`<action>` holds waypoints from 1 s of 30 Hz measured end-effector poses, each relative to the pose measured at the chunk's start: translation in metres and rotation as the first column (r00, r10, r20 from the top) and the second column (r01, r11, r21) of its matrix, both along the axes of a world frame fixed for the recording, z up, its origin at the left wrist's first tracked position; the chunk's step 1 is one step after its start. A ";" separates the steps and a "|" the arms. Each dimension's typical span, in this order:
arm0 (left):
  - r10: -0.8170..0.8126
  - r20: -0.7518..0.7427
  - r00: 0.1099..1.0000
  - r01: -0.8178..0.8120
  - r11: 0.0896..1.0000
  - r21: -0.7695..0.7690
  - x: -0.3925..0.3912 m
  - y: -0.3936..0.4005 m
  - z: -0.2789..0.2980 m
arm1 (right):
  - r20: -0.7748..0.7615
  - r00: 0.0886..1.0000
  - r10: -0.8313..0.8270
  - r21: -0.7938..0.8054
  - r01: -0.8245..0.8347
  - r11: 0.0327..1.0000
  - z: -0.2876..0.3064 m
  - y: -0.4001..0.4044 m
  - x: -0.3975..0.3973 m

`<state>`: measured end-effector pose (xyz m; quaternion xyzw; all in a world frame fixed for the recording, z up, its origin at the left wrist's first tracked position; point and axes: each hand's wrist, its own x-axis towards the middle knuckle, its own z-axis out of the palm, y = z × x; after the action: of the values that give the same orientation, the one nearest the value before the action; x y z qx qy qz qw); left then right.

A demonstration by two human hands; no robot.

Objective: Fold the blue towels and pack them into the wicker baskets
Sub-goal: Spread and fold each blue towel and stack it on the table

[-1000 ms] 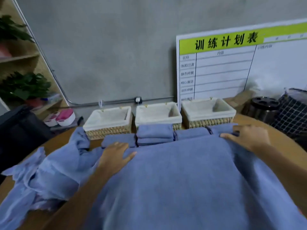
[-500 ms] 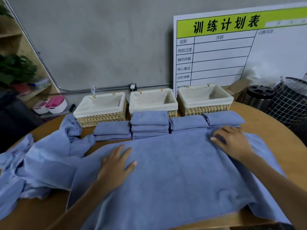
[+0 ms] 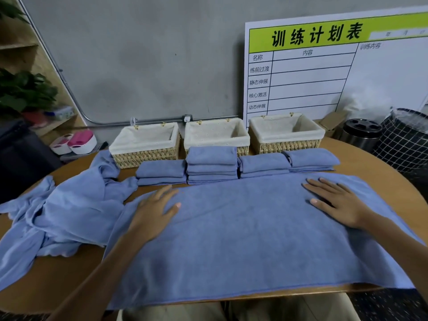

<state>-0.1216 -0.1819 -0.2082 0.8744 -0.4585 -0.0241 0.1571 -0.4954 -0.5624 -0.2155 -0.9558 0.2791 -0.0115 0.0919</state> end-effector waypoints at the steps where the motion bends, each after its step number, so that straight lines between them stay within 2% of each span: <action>1: 0.037 0.039 0.999 -0.036 0.999 -0.015 0.006 0.001 -0.001 | -0.012 1.000 0.008 -0.002 -0.008 1.000 0.000 -0.001 -0.001; 3: 0.044 0.120 0.992 -0.056 0.994 0.095 0.015 0.004 -0.004 | -0.025 0.999 0.019 0.005 -0.019 1.000 -0.001 -0.002 -0.002; 6: 0.046 0.061 0.997 -0.059 0.968 0.246 0.026 0.007 -0.008 | -0.029 0.999 0.017 0.012 -0.017 1.000 0.000 -0.003 -0.001; 8: 0.060 0.000 0.998 -0.058 0.960 0.273 0.028 0.009 -0.004 | -0.026 1.000 0.013 0.006 -0.013 1.000 -0.001 -0.003 -0.001; 13: 0.069 0.055 0.996 -0.080 0.964 0.255 0.005 0.008 -0.002 | -0.041 0.999 0.006 -0.002 -0.006 1.000 0.000 -0.001 0.000; 16: 0.089 0.003 0.996 -0.085 0.949 0.304 0.002 0.004 0.000 | -0.050 0.999 0.015 -0.002 -0.015 1.000 0.001 0.001 0.000; 20: 0.095 0.039 0.995 -0.102 0.969 0.225 -0.003 -0.007 0.002 | -0.054 0.998 0.012 -0.011 -0.012 1.000 0.001 0.000 0.004; 24: 0.039 -0.009 0.999 -0.034 0.956 0.291 -0.004 -0.004 -0.009 | -0.061 0.998 0.032 -0.009 -0.033 0.999 0.004 0.004 0.005; 26: 0.037 0.005 0.999 -0.037 0.978 0.205 0.001 0.000 -0.007 | -0.042 0.998 0.046 -0.022 -0.047 0.999 0.004 0.005 0.005; 29: 0.086 0.089 0.992 -0.084 0.996 -0.021 -0.003 0.005 -0.007 | -0.021 0.999 0.041 -0.014 -0.041 0.999 0.001 0.004 0.004; 30: 0.084 0.111 0.990 -0.081 0.996 -0.031 -0.005 0.006 -0.008 | -0.025 0.999 0.038 -0.015 -0.038 0.999 0.000 0.003 0.003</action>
<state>-0.1263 -0.1758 -0.2165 0.8904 -0.4304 0.0378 0.1436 -0.4921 -0.5599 -0.2150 -0.9617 0.2620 0.0002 0.0812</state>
